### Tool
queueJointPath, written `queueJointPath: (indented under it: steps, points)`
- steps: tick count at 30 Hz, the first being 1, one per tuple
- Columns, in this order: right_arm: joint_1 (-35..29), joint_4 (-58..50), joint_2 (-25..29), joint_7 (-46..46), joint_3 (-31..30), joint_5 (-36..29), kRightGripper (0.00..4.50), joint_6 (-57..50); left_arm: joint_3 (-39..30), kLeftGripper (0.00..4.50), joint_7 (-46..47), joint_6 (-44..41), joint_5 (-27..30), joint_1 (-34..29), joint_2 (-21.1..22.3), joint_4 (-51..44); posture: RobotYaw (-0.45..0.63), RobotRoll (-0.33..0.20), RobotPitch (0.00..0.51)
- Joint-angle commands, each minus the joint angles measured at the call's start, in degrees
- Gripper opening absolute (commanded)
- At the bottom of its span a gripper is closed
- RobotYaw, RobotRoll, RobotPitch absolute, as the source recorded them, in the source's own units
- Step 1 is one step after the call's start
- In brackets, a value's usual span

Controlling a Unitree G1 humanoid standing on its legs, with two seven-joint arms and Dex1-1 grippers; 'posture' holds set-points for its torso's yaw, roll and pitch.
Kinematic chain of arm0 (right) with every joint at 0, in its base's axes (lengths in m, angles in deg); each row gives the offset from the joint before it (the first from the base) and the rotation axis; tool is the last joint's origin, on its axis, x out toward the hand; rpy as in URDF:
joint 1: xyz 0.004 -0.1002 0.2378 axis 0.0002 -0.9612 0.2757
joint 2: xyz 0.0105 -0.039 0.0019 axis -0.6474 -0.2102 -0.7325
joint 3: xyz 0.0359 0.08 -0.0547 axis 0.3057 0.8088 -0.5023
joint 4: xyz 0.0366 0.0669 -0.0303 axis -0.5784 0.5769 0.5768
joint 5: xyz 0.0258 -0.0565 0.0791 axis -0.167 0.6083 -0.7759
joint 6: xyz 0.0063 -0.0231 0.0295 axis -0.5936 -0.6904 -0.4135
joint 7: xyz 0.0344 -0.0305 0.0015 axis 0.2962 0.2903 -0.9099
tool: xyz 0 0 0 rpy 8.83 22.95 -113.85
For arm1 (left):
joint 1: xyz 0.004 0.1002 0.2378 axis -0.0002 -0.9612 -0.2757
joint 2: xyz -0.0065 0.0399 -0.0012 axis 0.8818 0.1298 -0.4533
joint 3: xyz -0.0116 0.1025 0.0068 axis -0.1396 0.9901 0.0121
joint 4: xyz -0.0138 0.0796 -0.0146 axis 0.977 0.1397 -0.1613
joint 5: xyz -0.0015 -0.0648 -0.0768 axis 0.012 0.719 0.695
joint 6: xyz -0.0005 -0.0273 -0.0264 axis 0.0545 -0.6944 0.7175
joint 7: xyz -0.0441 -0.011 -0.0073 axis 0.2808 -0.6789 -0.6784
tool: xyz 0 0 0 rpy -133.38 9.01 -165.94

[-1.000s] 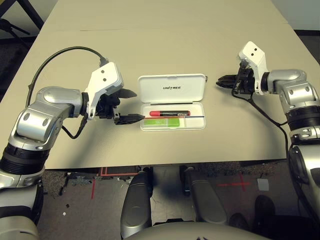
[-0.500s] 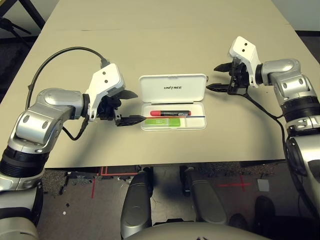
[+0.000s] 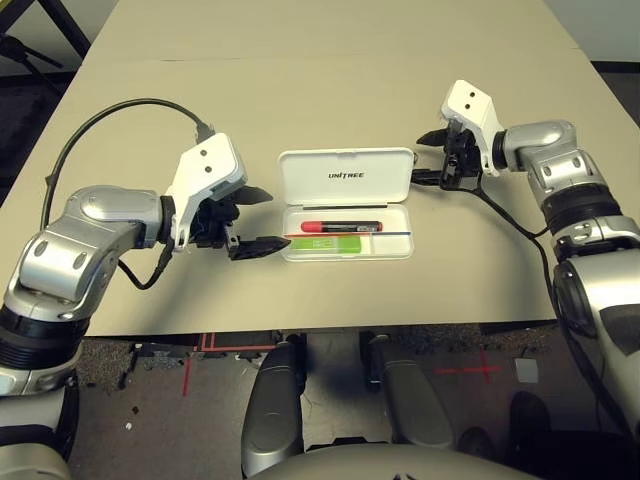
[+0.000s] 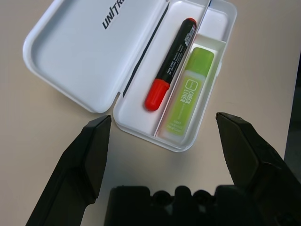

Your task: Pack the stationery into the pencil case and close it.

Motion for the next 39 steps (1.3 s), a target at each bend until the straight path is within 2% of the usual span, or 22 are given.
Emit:
queueJointPath:
  steps: [1, 18, 21, 25, 31, 39]
  points:
    - [0.02, 1.59, -0.56, 0.57, -0.42, 0.79, 4.45, 1.20, -1.01, 4.50, 0.42, -1.16, 1.45, -0.79, 0.99, -2.27, 0.15, 0.000, 0.287]
    - [1.06, 8.82, -4.13, 7.83, -0.25, 2.93, 4.45, 1.94, -2.33, 4.50, 2.42, -2.11, 3.46, -2.84, 1.30, -4.44, 0.17, 0.000, 0.301]
    - [1.24, 10.01, -4.44, 8.68, 0.04, 2.89, 3.85, 2.11, -2.27, 4.50, 2.53, -1.84, 3.36, -2.85, 1.25, -4.22, 0.17, 0.000, 0.299]
    - [1.36, 10.88, -4.64, 8.80, 0.51, 2.71, 2.52, 2.05, -2.01, 4.50, 2.54, -1.50, 3.14, -2.54, 1.06, -3.78, 0.17, 0.000, 0.296]
    - [1.52, 11.01, -4.34, 8.69, 1.13, 2.47, 0.28, 2.00, -1.51, 4.50, 2.20, -0.49, 2.66, -2.06, 0.98, -2.83, 0.16, 0.000, 0.288]
    - [1.51, 10.59, -3.85, 8.38, 1.74, 2.00, 0.25, 1.84, -0.23, 4.50, 1.84, 0.98, 2.04, -0.88, 0.65, -1.20, 0.14, 0.000, 0.279]
